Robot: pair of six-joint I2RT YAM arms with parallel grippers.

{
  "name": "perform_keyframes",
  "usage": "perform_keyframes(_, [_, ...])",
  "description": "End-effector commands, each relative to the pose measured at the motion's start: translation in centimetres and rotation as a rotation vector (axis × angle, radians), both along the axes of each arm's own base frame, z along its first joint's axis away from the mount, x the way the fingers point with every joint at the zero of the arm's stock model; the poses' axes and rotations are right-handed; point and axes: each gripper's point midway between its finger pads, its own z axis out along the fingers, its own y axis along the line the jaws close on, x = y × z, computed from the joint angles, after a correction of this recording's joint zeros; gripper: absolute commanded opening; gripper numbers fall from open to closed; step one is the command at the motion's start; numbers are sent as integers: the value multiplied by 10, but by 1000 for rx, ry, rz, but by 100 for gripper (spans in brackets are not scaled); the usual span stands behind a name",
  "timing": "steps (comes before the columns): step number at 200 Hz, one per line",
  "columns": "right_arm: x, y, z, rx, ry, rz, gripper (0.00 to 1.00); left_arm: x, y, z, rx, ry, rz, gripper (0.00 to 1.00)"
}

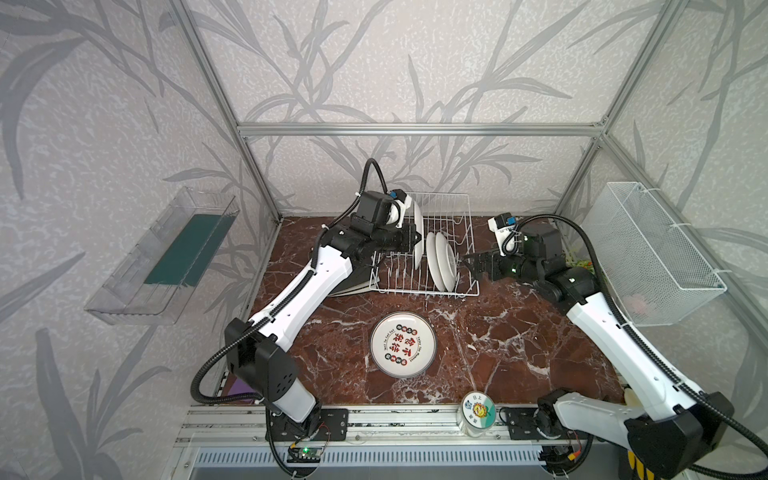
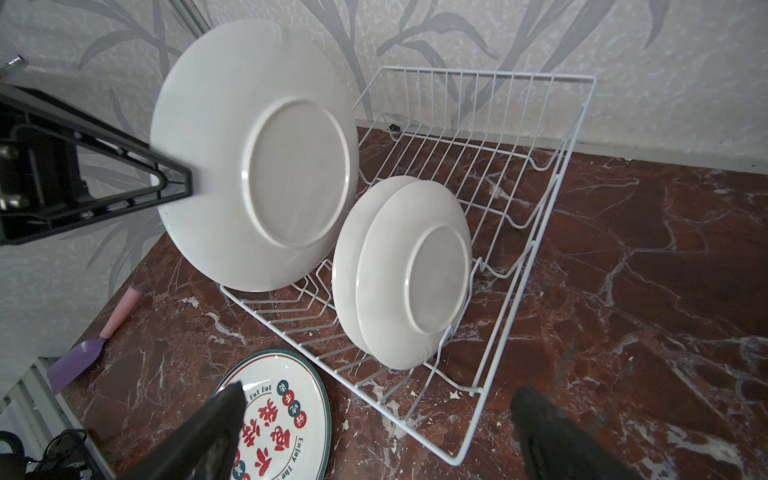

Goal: Unload the plates from the dish rack
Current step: 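Grasp the orange-sunburst patterned plate's top edge with the left gripper, then lift the sunburst plate up out of the rack with the left gripper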

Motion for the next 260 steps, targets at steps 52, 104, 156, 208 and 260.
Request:
perform_keyframes(52, [1, -1, 20, 27, 26, -24, 99, -14, 28, 53, 203, -367, -74, 0])
perform_keyframes(104, [2, 10, 38, 101, 69, -12, 99, -37, 42, 63, 336, -650, -144, 0])
perform_keyframes(156, [2, 25, 48, 175, 67, 11, 99, -60, 34, 46, 484, -801, -311, 0])
perform_keyframes(208, [2, 27, 56, 216, 45, 3, 99, -66, 27, 14, 700, -859, -408, 0])
perform_keyframes(260, [6, 36, 52, 247, 74, 17, 99, -72, 8, -21, 969, -916, -536, 0])
